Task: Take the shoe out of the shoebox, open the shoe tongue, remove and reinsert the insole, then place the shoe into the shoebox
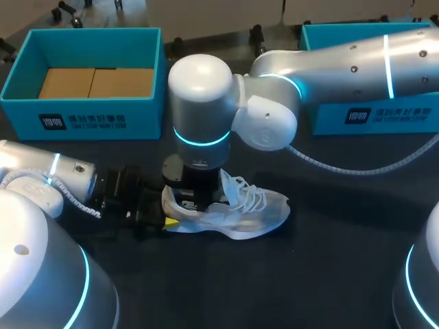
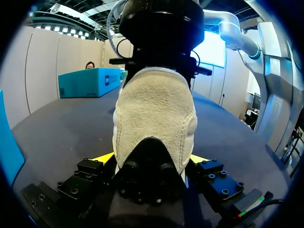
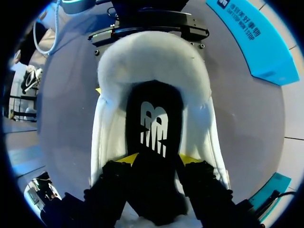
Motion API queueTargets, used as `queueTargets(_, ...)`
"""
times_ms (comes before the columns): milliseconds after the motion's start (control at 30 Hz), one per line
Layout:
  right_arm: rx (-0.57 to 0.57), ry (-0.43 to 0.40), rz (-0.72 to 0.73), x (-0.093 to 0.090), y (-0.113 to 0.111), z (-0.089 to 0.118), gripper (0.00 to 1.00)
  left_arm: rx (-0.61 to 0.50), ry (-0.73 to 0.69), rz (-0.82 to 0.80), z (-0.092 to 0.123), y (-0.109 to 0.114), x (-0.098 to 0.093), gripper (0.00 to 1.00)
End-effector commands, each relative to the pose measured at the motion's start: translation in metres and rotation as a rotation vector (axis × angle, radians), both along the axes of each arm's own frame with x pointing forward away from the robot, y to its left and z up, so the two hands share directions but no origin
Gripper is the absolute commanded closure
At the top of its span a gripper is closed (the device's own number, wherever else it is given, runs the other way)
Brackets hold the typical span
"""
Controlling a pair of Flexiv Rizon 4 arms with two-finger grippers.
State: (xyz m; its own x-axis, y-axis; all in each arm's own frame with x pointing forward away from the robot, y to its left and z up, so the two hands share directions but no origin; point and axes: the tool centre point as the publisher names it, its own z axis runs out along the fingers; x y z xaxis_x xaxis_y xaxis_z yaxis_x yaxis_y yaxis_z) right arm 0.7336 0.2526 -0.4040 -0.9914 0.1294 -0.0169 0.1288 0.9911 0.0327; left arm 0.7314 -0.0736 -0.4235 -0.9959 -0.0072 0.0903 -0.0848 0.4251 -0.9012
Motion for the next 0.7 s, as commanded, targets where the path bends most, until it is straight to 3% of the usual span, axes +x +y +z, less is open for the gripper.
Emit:
queueTargets(33,0.008,0.008,-0.005,-0.006,0.004,-0.020,0.53,0.003,0.002,-0.001,-0.001,0.001,0.002,1.00)
queueTargets(267,0.012,0.033,-0.025,-0.017,0.005,-0.027,0.59,0.003,0.002,-0.001,-0.001,0.001,0.002,1.00)
queueTargets(500,0.009,0.044,-0.037,-0.025,0.004,-0.030,0.74,0.003,0.002,-0.001,-0.001,0.001,0.002,1.00)
queueTargets(633,0.002,0.046,-0.052,-0.030,0.000,-0.028,0.99,0.003,0.002,-0.001,-0.001,0.001,0.002,1.00)
queueTargets(700,-0.015,0.043,-0.060,-0.033,-0.004,-0.024,1.00,0.003,0.002,-0.001,-0.001,0.001,0.002,1.00)
